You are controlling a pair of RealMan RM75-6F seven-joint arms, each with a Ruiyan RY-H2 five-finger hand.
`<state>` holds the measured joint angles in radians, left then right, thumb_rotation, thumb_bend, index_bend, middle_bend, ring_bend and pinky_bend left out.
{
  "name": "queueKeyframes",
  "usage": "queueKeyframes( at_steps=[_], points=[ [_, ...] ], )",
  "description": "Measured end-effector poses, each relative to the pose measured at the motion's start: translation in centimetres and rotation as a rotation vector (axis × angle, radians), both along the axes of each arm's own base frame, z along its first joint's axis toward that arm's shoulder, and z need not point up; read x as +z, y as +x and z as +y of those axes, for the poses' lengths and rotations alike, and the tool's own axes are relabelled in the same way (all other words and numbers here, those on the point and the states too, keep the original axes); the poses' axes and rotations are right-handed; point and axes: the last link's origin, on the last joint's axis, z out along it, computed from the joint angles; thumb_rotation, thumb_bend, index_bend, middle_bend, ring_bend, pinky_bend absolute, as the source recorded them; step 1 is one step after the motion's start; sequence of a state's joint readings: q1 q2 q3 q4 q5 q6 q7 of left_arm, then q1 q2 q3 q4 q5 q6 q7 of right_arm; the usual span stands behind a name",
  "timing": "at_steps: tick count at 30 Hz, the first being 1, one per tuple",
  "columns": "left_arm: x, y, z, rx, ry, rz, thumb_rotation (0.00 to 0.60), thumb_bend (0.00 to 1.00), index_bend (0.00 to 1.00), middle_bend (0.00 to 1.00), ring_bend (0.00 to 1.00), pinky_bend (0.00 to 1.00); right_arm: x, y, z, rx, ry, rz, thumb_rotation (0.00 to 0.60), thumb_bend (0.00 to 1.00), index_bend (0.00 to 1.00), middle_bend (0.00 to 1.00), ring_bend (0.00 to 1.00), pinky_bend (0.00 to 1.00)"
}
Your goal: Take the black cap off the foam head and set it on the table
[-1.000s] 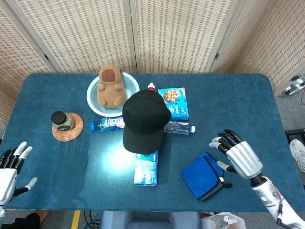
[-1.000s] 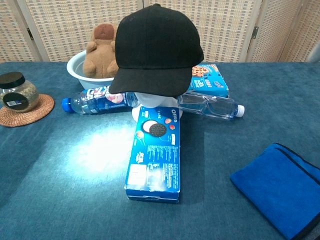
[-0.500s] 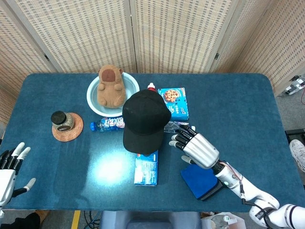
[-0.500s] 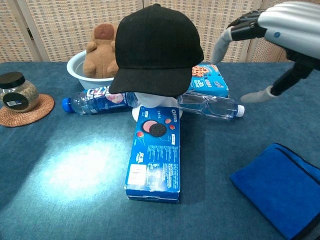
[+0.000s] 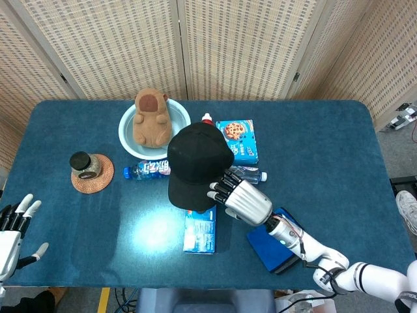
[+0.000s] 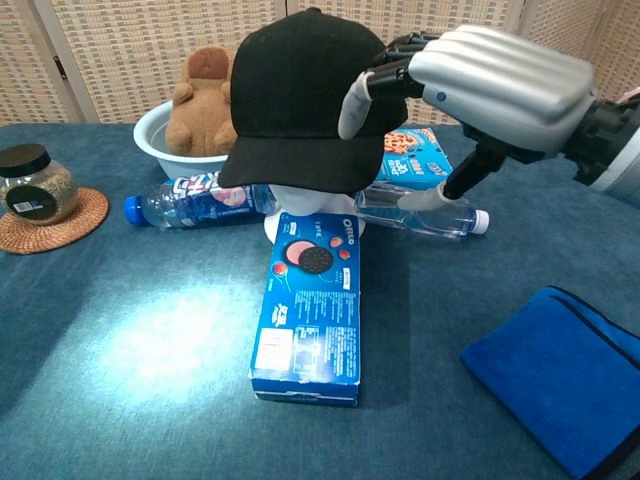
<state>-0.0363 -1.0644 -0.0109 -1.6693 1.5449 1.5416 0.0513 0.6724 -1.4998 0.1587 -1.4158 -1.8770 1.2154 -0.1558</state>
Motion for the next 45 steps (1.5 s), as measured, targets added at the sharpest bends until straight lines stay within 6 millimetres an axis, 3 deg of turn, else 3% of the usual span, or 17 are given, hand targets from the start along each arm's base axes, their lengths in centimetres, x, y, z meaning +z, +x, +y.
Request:
queueKeyframes(
  at_steps=[13, 18, 25, 32, 36, 40, 45],
  points=[
    [0.1, 0.1, -0.1, 0.005, 0.005, 0.006, 0.600, 0.20, 0.02, 0.00, 0.00, 0.00, -2.6, 1.2, -1.2, 0.076, -0.051, -0.024, 0.600, 0.01, 0.40, 0.34, 0.21, 0.16],
    [0.0, 0.0, -0.1, 0.008, 0.004, 0.010, 0.600, 0.20, 0.02, 0.00, 0.00, 0.00, -3.5, 1.6, -1.5, 0.102, -0.071, -0.029, 0.600, 0.07, 0.40, 0.34, 0.21, 0.16],
    [0.0, 0.1, 0.0, 0.009, 0.001, 0.011, 0.600, 0.20, 0.02, 0.00, 0.01, 0.00, -4.4, 2.2, -1.9, 0.133, -0.084, -0.065, 0.600, 0.29, 0.42, 0.37, 0.21, 0.16],
    [-0.1, 0.1, 0.1, 0.011, -0.004, 0.011, 0.600, 0.20, 0.02, 0.00, 0.01, 0.00, -4.8, 2.4, -2.2, 0.146, -0.097, -0.103, 0.600, 0.44, 0.45, 0.39, 0.21, 0.16],
    [-0.2, 0.1, 0.1, 0.008, -0.006, 0.010, 0.600, 0.20, 0.02, 0.00, 0.01, 0.00, -4.9, 2.4, -2.4, 0.151, -0.102, -0.125, 0.600, 0.45, 0.51, 0.40, 0.21, 0.16],
    [-0.2, 0.1, 0.2, 0.009, -0.007, 0.011, 0.600, 0.20, 0.02, 0.00, 0.01, 0.00, -4.7, 2.5, -2.6, 0.157, -0.114, -0.155, 0.600, 0.46, 0.68, 0.42, 0.21, 0.16],
    [-0.2, 0.1, 0.2, 0.009, -0.009, 0.011, 0.600, 0.20, 0.02, 0.00, 0.01, 0.00, -4.4, 2.8, -3.0, 0.156, -0.131, -0.186, 0.600, 0.46, 0.77, 0.44, 0.22, 0.16]
  ],
)
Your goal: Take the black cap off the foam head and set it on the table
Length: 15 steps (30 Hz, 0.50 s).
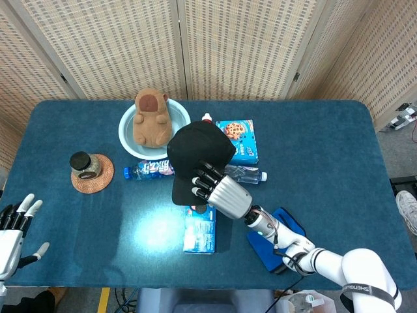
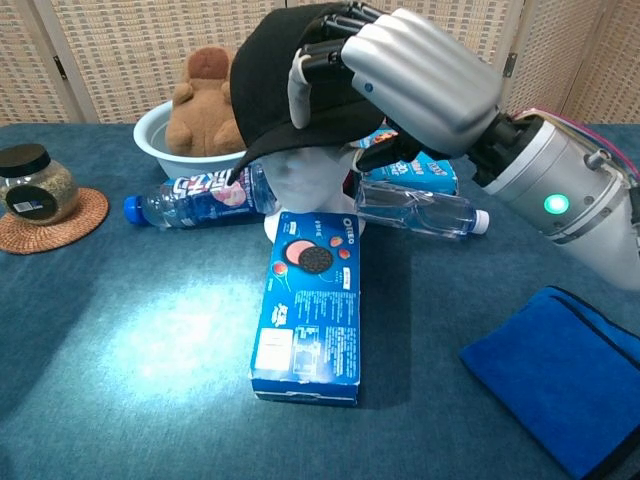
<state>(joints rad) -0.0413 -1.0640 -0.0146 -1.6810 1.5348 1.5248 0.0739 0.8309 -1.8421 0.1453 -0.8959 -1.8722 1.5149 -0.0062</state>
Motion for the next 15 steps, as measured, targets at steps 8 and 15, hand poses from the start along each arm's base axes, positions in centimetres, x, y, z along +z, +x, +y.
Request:
queueKeyframes(
  at_steps=[8, 15],
  points=[
    [0.0, -0.1, 0.0, 0.003, 0.001, -0.002, 0.600, 0.20, 0.02, 0.00, 0.01, 0.00, 0.7, 1.0, -0.8, -0.026, -0.015, -0.086, 0.600, 0.46, 0.80, 0.45, 0.23, 0.16],
    [0.0, -0.2, -0.1, 0.004, 0.002, -0.003, 0.600, 0.20, 0.02, 0.00, 0.00, 0.00, 1.5, 2.0, -1.5, -0.035, -0.042, -0.157, 0.600, 0.46, 0.81, 0.46, 0.24, 0.16]
  ],
)
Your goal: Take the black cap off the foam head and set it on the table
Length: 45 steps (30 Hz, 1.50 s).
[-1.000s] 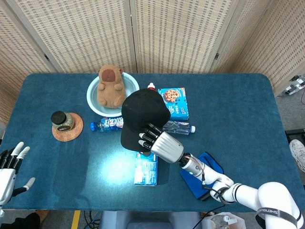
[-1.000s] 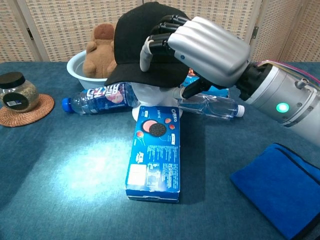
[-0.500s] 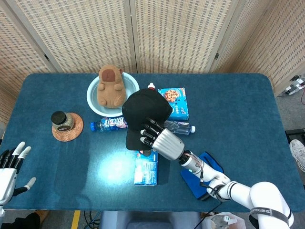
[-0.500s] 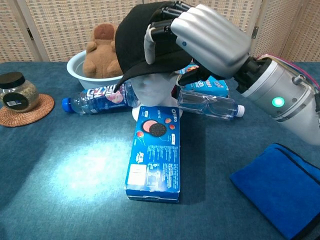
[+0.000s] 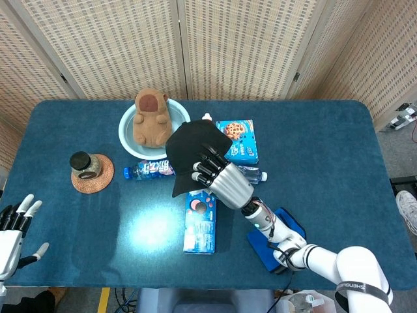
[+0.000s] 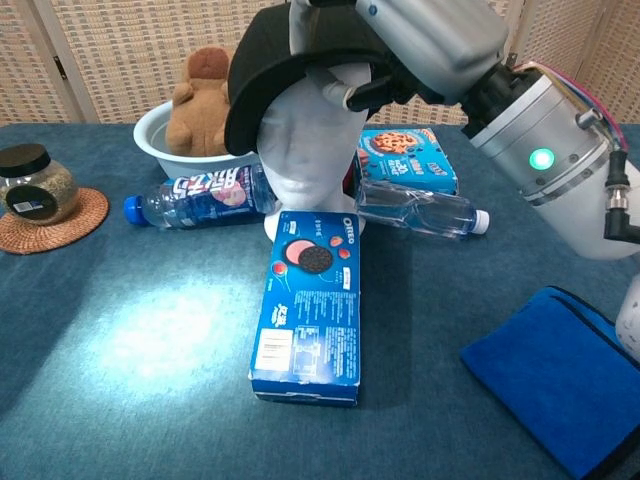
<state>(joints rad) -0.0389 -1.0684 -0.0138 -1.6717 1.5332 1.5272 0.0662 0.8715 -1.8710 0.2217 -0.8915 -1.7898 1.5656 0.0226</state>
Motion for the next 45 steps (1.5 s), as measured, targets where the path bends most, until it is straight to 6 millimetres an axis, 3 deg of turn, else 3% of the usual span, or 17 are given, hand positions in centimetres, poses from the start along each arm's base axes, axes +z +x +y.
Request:
queueKeyframes(
  at_steps=[8, 23, 34, 45],
  points=[
    [-0.1, -0.1, 0.0, 0.001, -0.001, -0.001, 0.600, 0.20, 0.02, 0.00, 0.01, 0.00, 1.4, 0.9, -1.1, -0.024, -0.054, -0.053, 0.600, 0.46, 0.83, 0.47, 0.25, 0.16],
    [-0.1, -0.3, 0.1, 0.006, -0.004, -0.005, 0.600, 0.20, 0.02, 0.00, 0.00, 0.00, 5.4, 1.5, -5.2, -0.105, -0.218, -0.073, 0.600, 0.46, 0.85, 0.47, 0.25, 0.16],
    [-0.1, -0.5, 0.3, 0.011, -0.007, -0.006, 0.600, 0.20, 0.02, 0.00, 0.00, 0.00, 10.0, 0.7, -7.6, -0.142, -0.369, -0.102, 0.600, 0.46, 0.85, 0.48, 0.26, 0.15],
    [-0.2, -0.5, 0.5, 0.002, -0.014, -0.006, 0.600, 0.20, 0.02, 0.00, 0.00, 0.00, 15.1, -1.8, -7.2, -0.146, -0.496, -0.089, 0.600, 0.46, 0.85, 0.48, 0.26, 0.14]
  ],
)
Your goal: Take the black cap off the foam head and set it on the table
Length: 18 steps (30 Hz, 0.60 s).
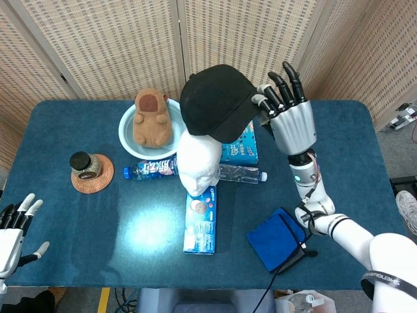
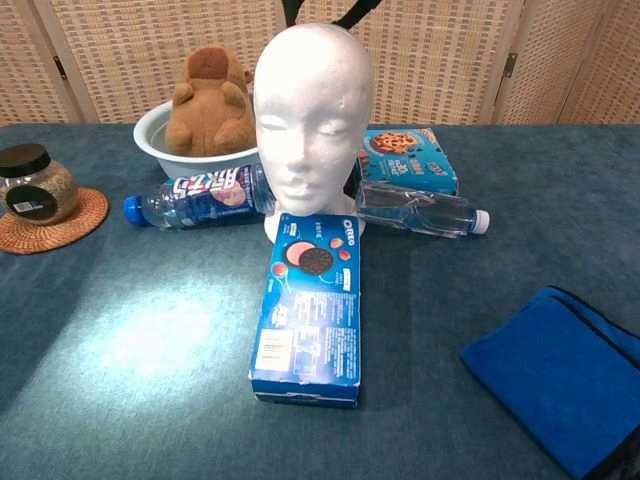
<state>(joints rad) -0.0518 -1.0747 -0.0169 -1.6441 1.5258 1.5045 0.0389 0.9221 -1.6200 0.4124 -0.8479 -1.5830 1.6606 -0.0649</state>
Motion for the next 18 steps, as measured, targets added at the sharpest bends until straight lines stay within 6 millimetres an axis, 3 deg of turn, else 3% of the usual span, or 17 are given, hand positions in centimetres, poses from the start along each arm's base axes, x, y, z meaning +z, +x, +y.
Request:
queueKeyframes(
  at_steps=[10, 18],
  points=[
    [-0.2, 0.4, 0.2, -0.017, -0.009, -0.001, 0.600, 0.20, 0.02, 0.00, 0.00, 0.00, 3.6, -4.6, 2.0, -0.085, -0.063, 0.039, 0.600, 0.46, 0.85, 0.48, 0.26, 0.14],
    [-0.5, 0.5, 0.4, -0.021, -0.022, -0.002, 0.600, 0.20, 0.02, 0.00, 0.00, 0.00, 3.5, -9.2, 3.5, -0.201, -0.041, 0.096, 0.600, 0.46, 0.85, 0.48, 0.26, 0.14]
  ],
)
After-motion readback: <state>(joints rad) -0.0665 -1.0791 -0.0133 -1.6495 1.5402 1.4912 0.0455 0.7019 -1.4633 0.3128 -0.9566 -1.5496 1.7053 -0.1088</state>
